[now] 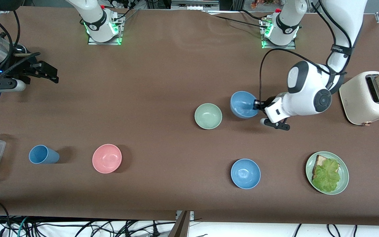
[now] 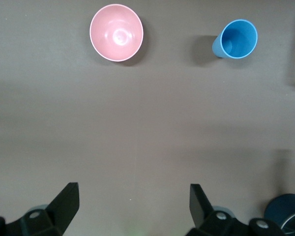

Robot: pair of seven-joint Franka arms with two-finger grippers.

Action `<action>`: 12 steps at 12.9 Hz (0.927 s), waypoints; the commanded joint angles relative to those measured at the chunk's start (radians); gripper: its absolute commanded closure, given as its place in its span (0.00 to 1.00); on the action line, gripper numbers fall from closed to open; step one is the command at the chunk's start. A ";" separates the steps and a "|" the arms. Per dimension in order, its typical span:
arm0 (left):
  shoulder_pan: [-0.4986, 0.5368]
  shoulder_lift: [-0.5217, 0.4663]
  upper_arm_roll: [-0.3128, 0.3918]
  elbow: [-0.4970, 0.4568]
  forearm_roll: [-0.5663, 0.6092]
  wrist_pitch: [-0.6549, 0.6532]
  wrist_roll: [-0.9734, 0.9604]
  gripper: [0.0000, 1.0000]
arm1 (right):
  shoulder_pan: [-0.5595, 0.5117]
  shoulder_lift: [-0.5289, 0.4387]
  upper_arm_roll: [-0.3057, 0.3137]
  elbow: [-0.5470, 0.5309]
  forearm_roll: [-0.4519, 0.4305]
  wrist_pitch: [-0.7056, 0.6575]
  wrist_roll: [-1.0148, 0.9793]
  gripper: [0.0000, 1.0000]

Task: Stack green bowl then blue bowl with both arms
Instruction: 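Carry the blue bowl with the left gripper onto the green bowl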

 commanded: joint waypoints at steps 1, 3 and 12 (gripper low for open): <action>-0.092 0.095 0.005 0.162 -0.015 -0.032 -0.179 1.00 | -0.002 0.014 -0.002 0.017 -0.009 -0.016 -0.010 0.01; -0.135 0.143 0.007 0.209 -0.015 -0.070 -0.285 1.00 | -0.007 0.022 -0.015 0.017 -0.011 -0.017 -0.022 0.01; -0.230 0.306 0.018 0.377 0.048 -0.116 -0.099 1.00 | -0.007 0.023 -0.026 0.019 -0.003 -0.016 -0.009 0.01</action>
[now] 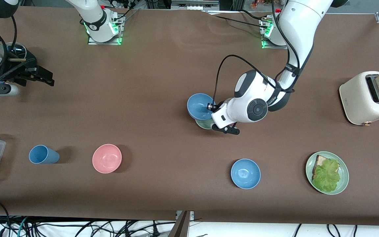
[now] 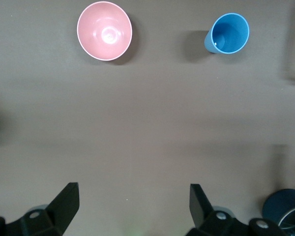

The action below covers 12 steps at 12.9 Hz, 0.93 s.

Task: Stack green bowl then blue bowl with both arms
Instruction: 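Carry the blue bowl with the left gripper onto the green bowl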

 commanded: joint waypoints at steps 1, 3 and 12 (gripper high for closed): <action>0.001 0.031 0.011 0.038 0.027 -0.046 0.062 1.00 | -0.004 0.002 0.004 0.018 -0.002 -0.014 -0.006 0.01; -0.009 0.046 0.011 0.036 0.027 -0.047 0.067 1.00 | -0.004 0.002 0.004 0.018 -0.001 -0.014 -0.004 0.01; -0.002 0.061 0.031 0.070 0.087 -0.031 0.254 1.00 | -0.003 0.001 0.006 0.018 0.002 -0.014 0.003 0.01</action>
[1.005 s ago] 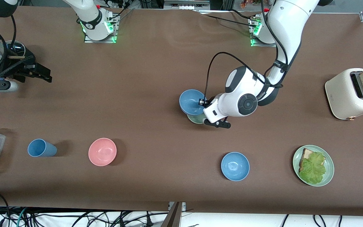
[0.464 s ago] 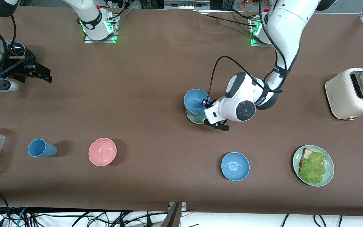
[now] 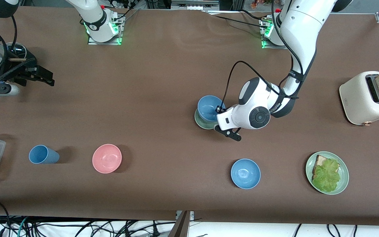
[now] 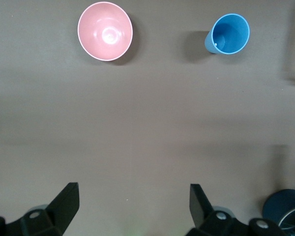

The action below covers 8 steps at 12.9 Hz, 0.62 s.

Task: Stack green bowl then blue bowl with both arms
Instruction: 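Carry the blue bowl with the left gripper onto the green bowl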

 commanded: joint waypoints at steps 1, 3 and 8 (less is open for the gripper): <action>-0.005 0.028 0.000 0.047 0.018 -0.007 0.036 1.00 | -0.003 0.001 0.005 0.017 0.002 -0.014 0.003 0.01; 0.000 0.030 0.000 0.051 0.016 -0.007 0.047 1.00 | -0.003 0.001 0.005 0.018 0.003 -0.014 0.002 0.01; -0.002 0.038 -0.001 0.068 0.016 -0.009 0.078 1.00 | -0.003 0.001 0.005 0.018 0.003 -0.010 -0.011 0.01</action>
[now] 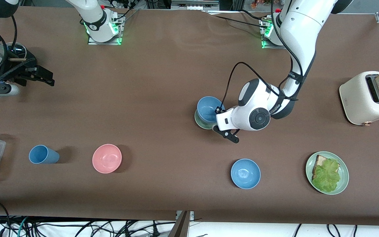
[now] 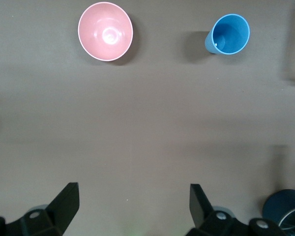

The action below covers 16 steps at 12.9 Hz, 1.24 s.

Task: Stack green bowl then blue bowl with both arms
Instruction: 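Open the left gripper to release the blue bowl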

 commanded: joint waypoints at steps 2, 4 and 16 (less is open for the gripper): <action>-0.001 0.017 -0.001 0.032 0.016 -0.011 0.015 0.39 | -0.003 0.001 0.005 0.018 0.005 -0.010 -0.012 0.01; 0.002 0.015 -0.001 0.032 0.016 -0.013 0.015 0.00 | -0.003 0.001 0.005 0.021 0.005 -0.007 -0.012 0.01; 0.016 -0.107 0.046 0.047 0.021 -0.110 -0.084 0.00 | -0.003 0.001 0.006 0.018 0.006 -0.005 -0.012 0.01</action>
